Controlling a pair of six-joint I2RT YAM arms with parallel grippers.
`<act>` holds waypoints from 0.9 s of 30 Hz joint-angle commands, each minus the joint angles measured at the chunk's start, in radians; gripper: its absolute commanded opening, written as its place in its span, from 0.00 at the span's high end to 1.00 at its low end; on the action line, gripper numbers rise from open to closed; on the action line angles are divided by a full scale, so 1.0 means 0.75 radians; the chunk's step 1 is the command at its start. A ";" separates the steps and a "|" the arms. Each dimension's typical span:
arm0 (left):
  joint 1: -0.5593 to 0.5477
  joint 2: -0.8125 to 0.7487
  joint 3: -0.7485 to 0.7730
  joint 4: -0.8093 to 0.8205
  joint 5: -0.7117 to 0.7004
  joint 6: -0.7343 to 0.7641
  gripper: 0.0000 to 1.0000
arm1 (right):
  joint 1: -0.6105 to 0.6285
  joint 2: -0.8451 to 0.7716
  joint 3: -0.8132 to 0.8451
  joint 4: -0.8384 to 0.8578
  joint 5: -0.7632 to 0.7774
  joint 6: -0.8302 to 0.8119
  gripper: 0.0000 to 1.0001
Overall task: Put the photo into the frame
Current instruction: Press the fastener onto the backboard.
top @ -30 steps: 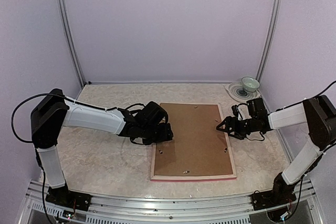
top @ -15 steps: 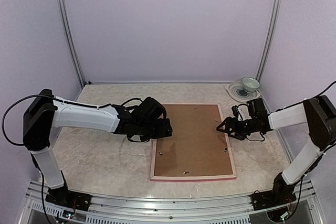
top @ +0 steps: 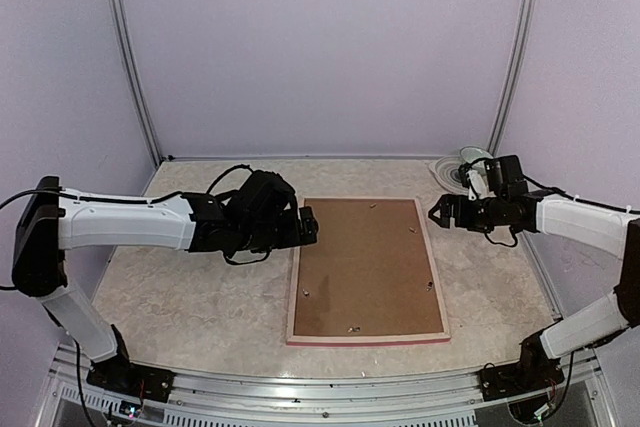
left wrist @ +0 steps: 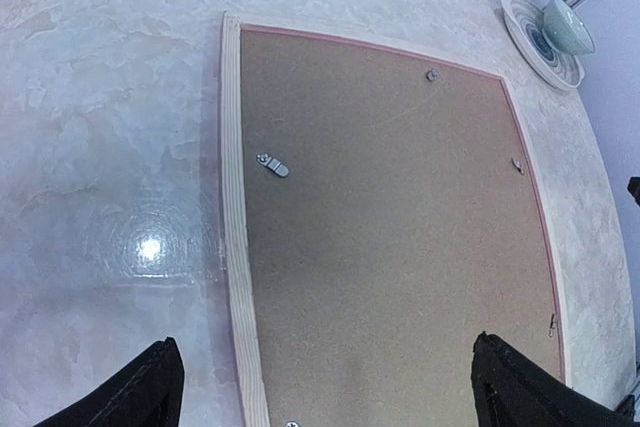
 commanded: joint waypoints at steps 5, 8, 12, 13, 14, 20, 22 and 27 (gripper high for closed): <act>-0.009 -0.019 -0.083 0.050 -0.183 0.124 0.01 | 0.106 -0.175 0.029 -0.174 0.498 -0.085 0.01; 0.000 -0.007 -0.099 0.077 -0.243 0.155 0.01 | 0.087 -0.236 -0.032 -0.119 0.510 -0.006 0.01; 0.033 0.012 -0.100 0.109 -0.267 0.208 0.01 | 0.066 -0.218 -0.045 -0.093 0.422 0.021 0.01; 0.049 0.018 -0.098 0.114 -0.262 0.220 0.01 | 0.066 -0.208 -0.048 -0.088 0.415 0.019 0.01; 0.066 0.028 -0.097 0.115 -0.252 0.229 0.01 | 0.066 -0.199 -0.052 -0.085 0.417 0.017 0.01; 0.191 0.074 -0.078 0.094 -0.126 0.264 0.01 | 0.067 -0.232 -0.103 -0.064 0.529 0.009 0.01; 0.230 0.091 -0.048 0.052 -0.107 0.284 0.01 | 0.068 -0.238 -0.125 -0.058 0.519 0.023 0.01; 0.291 0.149 0.062 -0.031 -0.064 0.307 0.01 | 0.068 -0.165 -0.151 -0.025 0.463 0.042 0.01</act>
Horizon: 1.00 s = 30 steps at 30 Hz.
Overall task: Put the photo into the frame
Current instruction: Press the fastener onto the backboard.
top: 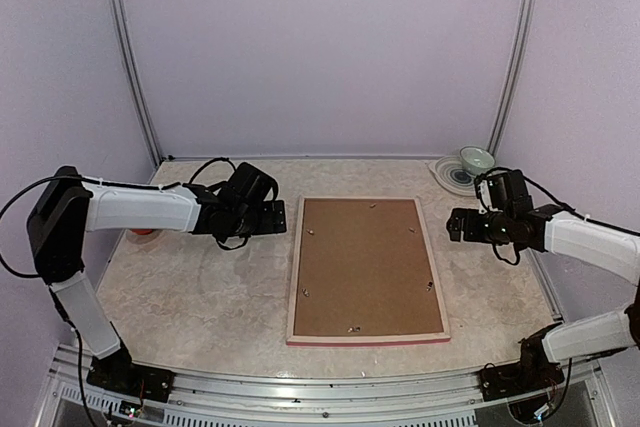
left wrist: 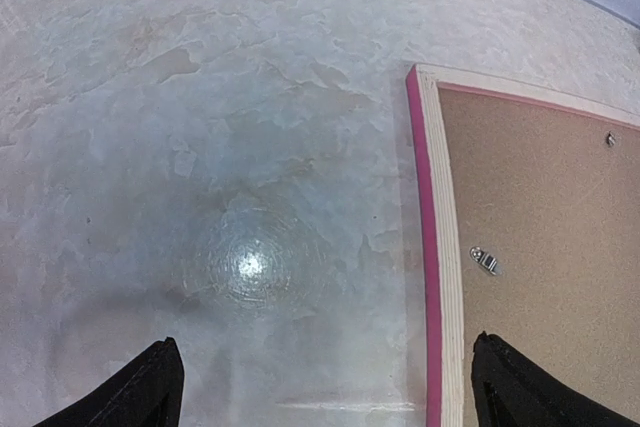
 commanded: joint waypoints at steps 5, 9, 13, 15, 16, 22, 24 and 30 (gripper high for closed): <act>0.023 0.087 0.139 -0.056 0.132 0.017 0.01 | 0.007 0.155 0.018 0.074 -0.056 0.011 0.01; 0.023 0.125 0.140 -0.019 0.169 -0.032 0.01 | 0.040 0.204 -0.014 0.172 -0.138 0.028 0.01; 0.018 0.194 0.229 -0.102 0.145 -0.055 0.01 | 0.095 0.261 -0.031 0.226 -0.208 0.063 0.01; 0.011 0.188 0.206 -0.107 0.123 -0.052 0.01 | 0.131 0.281 -0.022 0.223 -0.206 0.053 0.01; 0.005 0.166 0.182 -0.101 0.118 -0.054 0.01 | 0.149 0.285 -0.020 0.218 -0.199 0.047 0.01; -0.088 0.015 -0.027 -0.030 0.153 -0.086 0.01 | 0.210 0.243 -0.016 0.115 -0.234 0.033 0.01; -0.135 -0.025 -0.079 -0.028 0.160 -0.093 0.01 | 0.214 0.216 -0.024 0.080 -0.240 0.022 0.01; -0.267 -0.075 -0.194 0.006 0.222 -0.141 0.01 | 0.213 0.138 -0.059 0.019 -0.251 0.002 0.01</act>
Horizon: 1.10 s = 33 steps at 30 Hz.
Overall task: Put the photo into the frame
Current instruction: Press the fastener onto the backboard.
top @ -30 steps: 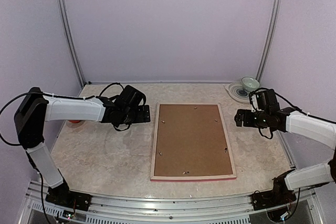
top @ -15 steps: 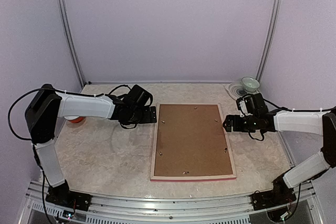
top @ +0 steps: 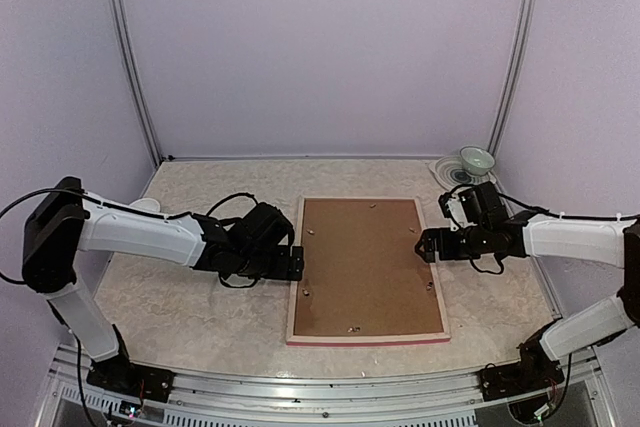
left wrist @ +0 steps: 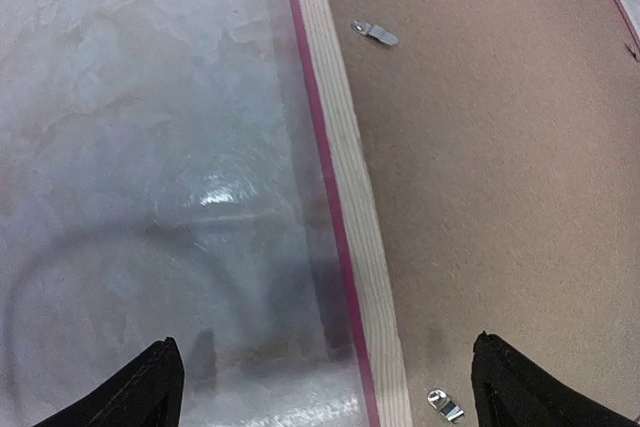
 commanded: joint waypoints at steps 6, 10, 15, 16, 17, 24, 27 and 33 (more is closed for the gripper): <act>-0.083 -0.084 -0.144 0.105 0.143 -0.120 0.05 | 0.011 -0.115 -0.078 -0.050 -0.032 -0.024 0.01; -0.103 -0.088 -0.152 0.110 0.154 -0.138 0.09 | 0.011 -0.106 -0.090 -0.031 -0.048 -0.029 0.01; -0.128 -0.064 -0.143 0.118 0.202 -0.148 0.14 | 0.011 -0.090 -0.095 -0.027 -0.026 -0.049 0.01; -0.129 -0.057 -0.143 0.117 0.210 -0.151 0.15 | 0.011 -0.088 -0.094 -0.024 -0.027 -0.049 0.01; -0.131 -0.045 -0.140 0.111 0.210 -0.152 0.17 | 0.012 -0.087 -0.093 -0.022 -0.029 -0.049 0.01; -0.134 -0.010 -0.141 0.089 0.204 -0.165 0.24 | 0.012 -0.105 -0.094 -0.019 -0.034 -0.055 0.01; -0.134 0.012 -0.127 0.083 0.198 -0.165 0.24 | 0.012 -0.112 -0.098 -0.016 -0.038 -0.055 0.01; -0.136 0.040 -0.121 0.078 0.181 -0.166 0.25 | 0.011 -0.101 -0.094 -0.002 -0.043 -0.057 0.01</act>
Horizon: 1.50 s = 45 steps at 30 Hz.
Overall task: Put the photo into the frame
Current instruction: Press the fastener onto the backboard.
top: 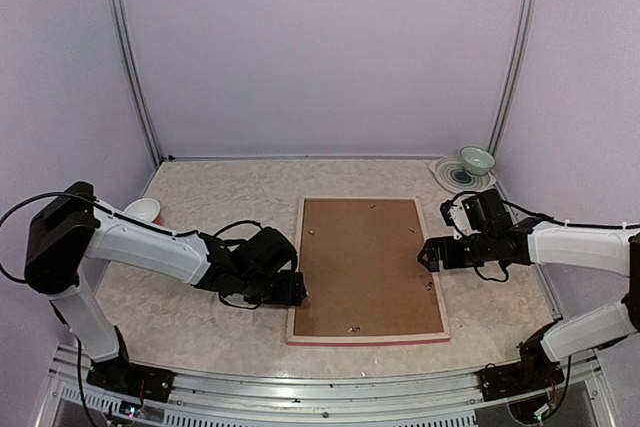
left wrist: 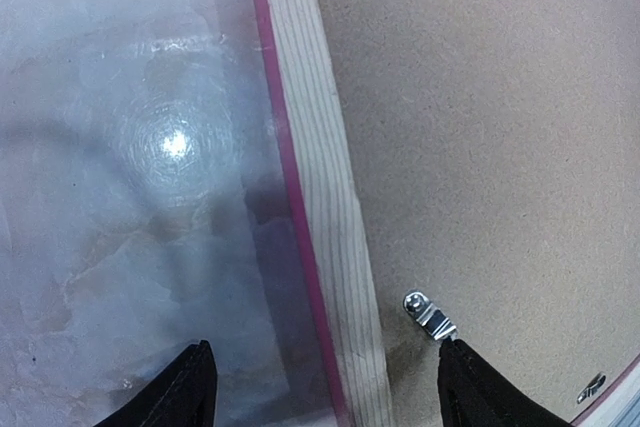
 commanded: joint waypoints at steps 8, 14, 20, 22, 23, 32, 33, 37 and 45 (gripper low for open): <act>-0.009 0.038 0.025 0.007 -0.007 -0.011 0.25 | 0.010 -0.014 -0.022 0.029 -0.006 -0.018 0.01; -0.008 0.069 0.047 -0.009 0.007 -0.008 0.25 | 0.010 -0.016 -0.020 0.028 -0.005 -0.019 0.01; -0.009 0.076 0.044 -0.013 0.014 -0.017 0.25 | 0.011 -0.005 -0.016 0.031 -0.012 -0.017 0.01; -0.009 0.081 0.046 -0.026 0.008 -0.018 0.27 | 0.010 -0.005 -0.016 0.030 -0.014 -0.019 0.01; -0.009 0.082 0.049 -0.035 0.002 -0.019 0.28 | 0.009 -0.006 -0.016 0.030 -0.015 -0.020 0.01; -0.019 0.111 0.086 -0.109 -0.043 -0.017 0.29 | 0.009 0.000 -0.012 0.033 -0.017 -0.021 0.01; -0.021 0.117 0.088 -0.116 -0.045 -0.017 0.29 | 0.010 0.001 -0.012 0.032 -0.018 -0.022 0.01; -0.029 0.136 0.100 -0.139 -0.053 -0.021 0.29 | 0.010 0.001 -0.012 0.032 -0.018 -0.021 0.01; -0.050 0.169 0.126 -0.179 -0.062 -0.025 0.32 | 0.010 -0.004 -0.012 0.034 -0.022 -0.024 0.01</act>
